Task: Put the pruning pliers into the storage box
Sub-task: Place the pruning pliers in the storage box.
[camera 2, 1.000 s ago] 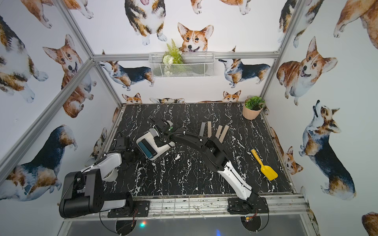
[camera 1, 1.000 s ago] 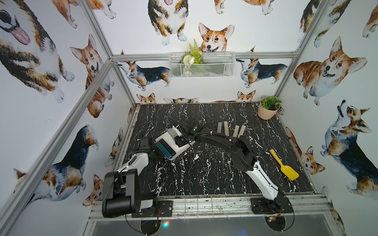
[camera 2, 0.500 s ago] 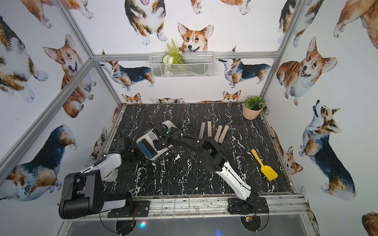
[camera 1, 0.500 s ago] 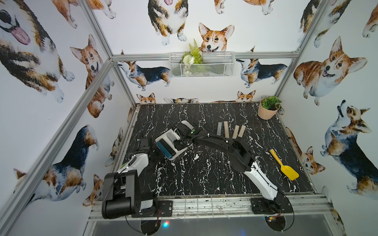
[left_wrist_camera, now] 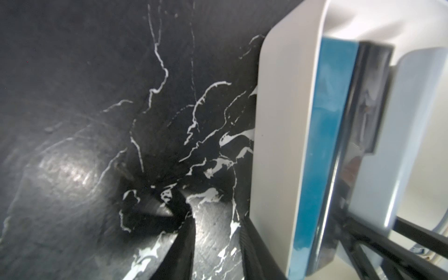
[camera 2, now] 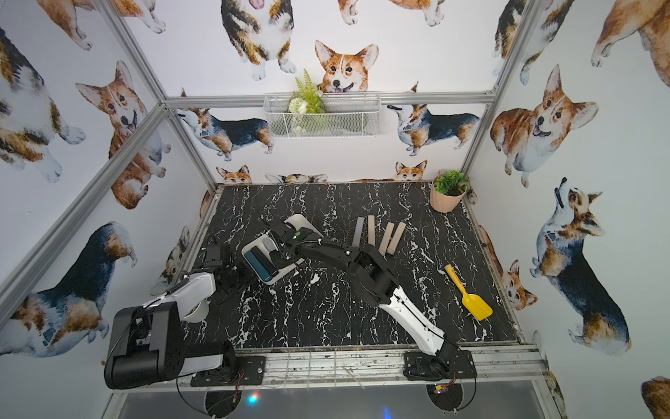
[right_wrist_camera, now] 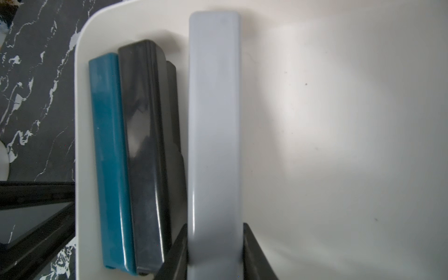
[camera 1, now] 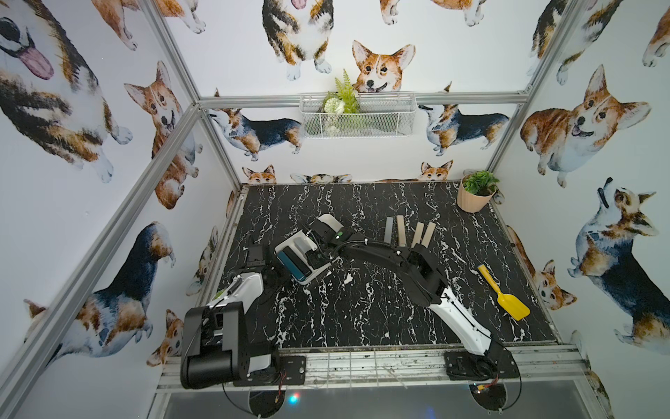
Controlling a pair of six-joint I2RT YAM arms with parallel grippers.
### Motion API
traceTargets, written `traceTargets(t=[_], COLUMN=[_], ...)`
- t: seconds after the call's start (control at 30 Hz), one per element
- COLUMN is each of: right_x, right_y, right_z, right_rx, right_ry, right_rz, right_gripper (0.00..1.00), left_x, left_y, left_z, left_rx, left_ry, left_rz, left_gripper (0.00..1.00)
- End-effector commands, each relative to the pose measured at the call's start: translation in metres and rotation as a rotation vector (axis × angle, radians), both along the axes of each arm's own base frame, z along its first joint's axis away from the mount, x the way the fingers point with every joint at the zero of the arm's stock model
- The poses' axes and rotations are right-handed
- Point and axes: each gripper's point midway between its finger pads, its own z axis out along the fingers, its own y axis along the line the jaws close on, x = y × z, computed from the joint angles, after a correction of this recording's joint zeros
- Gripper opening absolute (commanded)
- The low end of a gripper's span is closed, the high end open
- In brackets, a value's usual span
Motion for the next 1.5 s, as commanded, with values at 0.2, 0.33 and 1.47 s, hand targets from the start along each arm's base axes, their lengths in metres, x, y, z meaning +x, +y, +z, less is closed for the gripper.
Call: traceTargets(t=[0.2,0.33,1.47], right_x=[-0.002,-0.001,-0.006], right_y=[0.004,0.004,0.007], right_z=[-0.007,-0.009,0.019], right_rx=[-0.006,-0.01,0.068], right_ry=[0.004,0.005,-0.033], right_rz=[0.017,0.014,0.043], right_gripper=[0.0,0.0,0.44], left_x=[0.002,0.001,-0.002], left_y=[-0.001,-0.001,-0.001], left_z=[0.0,-0.001,-0.004], left_rx=[-0.007,-0.007,-0.006], left_ry=[-0.002,0.002,0.005], left_rz=[-0.001,-0.001,0.0], left_gripper=[0.35,0.35,0.35])
